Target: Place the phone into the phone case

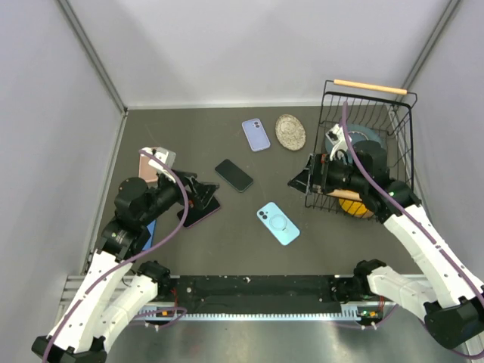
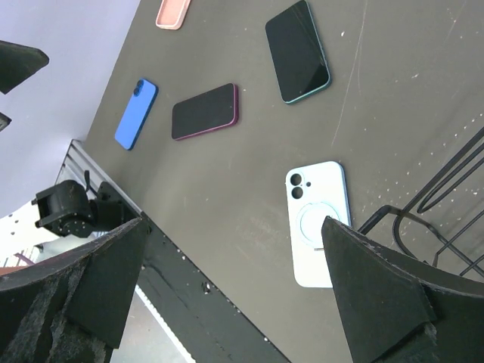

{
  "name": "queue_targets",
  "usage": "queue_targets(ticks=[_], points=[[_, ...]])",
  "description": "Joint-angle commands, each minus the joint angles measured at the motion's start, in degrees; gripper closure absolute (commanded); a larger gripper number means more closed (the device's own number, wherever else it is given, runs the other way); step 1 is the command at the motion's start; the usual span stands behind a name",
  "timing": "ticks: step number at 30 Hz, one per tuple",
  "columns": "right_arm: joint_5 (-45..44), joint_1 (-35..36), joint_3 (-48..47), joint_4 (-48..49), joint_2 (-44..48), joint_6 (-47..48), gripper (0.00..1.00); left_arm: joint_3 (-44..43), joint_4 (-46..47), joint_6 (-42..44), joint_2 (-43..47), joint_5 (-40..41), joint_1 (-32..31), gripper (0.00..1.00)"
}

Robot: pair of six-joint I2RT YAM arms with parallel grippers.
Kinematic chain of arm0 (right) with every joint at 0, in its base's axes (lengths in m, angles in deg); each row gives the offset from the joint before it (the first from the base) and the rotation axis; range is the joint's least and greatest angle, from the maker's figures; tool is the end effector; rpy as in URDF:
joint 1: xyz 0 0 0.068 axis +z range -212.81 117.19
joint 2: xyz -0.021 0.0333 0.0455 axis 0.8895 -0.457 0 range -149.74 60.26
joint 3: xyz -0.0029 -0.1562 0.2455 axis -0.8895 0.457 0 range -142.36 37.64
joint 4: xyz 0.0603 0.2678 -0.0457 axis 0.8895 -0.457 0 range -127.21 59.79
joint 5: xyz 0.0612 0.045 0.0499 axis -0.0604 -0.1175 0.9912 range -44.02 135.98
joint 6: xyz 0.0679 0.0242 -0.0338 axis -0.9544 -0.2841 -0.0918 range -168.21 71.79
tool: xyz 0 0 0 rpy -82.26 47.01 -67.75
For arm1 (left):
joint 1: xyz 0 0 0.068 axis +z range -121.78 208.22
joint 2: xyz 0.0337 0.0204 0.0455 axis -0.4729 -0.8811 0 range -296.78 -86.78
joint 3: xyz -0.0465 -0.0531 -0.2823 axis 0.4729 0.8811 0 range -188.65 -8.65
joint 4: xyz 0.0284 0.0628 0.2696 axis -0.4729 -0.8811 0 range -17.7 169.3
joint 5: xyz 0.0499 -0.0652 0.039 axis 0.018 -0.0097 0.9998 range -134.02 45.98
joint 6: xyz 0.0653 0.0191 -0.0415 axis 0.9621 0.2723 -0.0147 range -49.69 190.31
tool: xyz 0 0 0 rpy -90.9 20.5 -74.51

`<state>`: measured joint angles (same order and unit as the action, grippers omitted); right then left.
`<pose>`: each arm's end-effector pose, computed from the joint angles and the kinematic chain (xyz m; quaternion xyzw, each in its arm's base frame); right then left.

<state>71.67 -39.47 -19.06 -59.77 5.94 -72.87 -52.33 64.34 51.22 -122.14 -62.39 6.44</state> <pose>0.2050 0.1208 0.3521 -0.1062 0.8334 0.3800 0.3870 0.1583 -0.0865 0.3585 0.1234 0.7346 -0.3409 0.5735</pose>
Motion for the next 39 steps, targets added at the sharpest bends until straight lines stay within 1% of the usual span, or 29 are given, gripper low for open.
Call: queue_targets(ticks=[1,8,10,11,13,14,15,16,19,20,22,24,30,34,39], points=[[-0.55,-0.3,-1.65,2.32,1.41,-0.3,0.01,-0.18,3.36,-0.33,0.99,-0.26,0.16,0.01],[-3.62,0.22,-3.4,2.32,2.3,-0.91,0.01,0.09,3.19,-0.42,1.16,2.11,0.25,0.02],[-5.55,2.84,-4.81,2.4,2.3,-0.04,0.01,-0.18,3.01,-0.42,1.25,2.9,0.25,0.03],[-9.48,4.43,-5.34,2.32,1.77,0.32,0.01,-0.26,2.57,-0.33,1.43,3.6,0.25,0.04],[-13.28,7.24,-7.7,1.18,0.28,0.93,0.03,-0.44,2.13,-0.07,2.3,4.74,0.25,0.04],[-16.78,10.3,-8.59,-0.65,-1.9,2.07,0.03,-0.44,1.87,0.02,2.65,6.66,0.25,0.04],[-18.47,11.72,-10.16,-1.46,-3.23,2.69,0.03,-0.27,1.78,0.19,3.79,7.73,0.16,0.05],[-20.66,14.87,-10.79,-2.68,-4.37,4.69,0.03,-0.18,1.52,0.28,4.32,8.87,0.25,0.05],[-25.93,19.37,-12.02,-3.66,-9.82,7.17,0.04,-0.09,0.55,0.02,6.69,16.85,0.25,0.05],[-28.13,21.91,-12.28,-4.18,-11.05,7.26,0.04,0.0,0.2,0.02,8.18,21.66,0.25,0.05],[-31.3,23.24,-12.64,-4.63,-15.27,7.44,0.04,0.53,-0.42,-0.16,9.6,26.0,0.33,0.05],[-32.19,24.83,-13.07,-4.89,-19.39,7.61,0.04,1.23,-0.6,-0.42,11.62,30.12,0.33,0.05],[-36.94,29.92,-15.18,-6.73,-28.46,10.78,0.04,1.84,-0.77,-0.51,14.43,34.45,0.25,0.05],[-38.87,31.07,-15.8,-8.05,-34.78,13.06,0.04,1.67,-1.21,-0.33,14.17,34.72,0.25,0.06],[-41.51,32.39,-15.36,-9.02,-39.45,15.35,0.04,1.49,-1.56,-0.33,14.17,35.16,0.25,0.07]])
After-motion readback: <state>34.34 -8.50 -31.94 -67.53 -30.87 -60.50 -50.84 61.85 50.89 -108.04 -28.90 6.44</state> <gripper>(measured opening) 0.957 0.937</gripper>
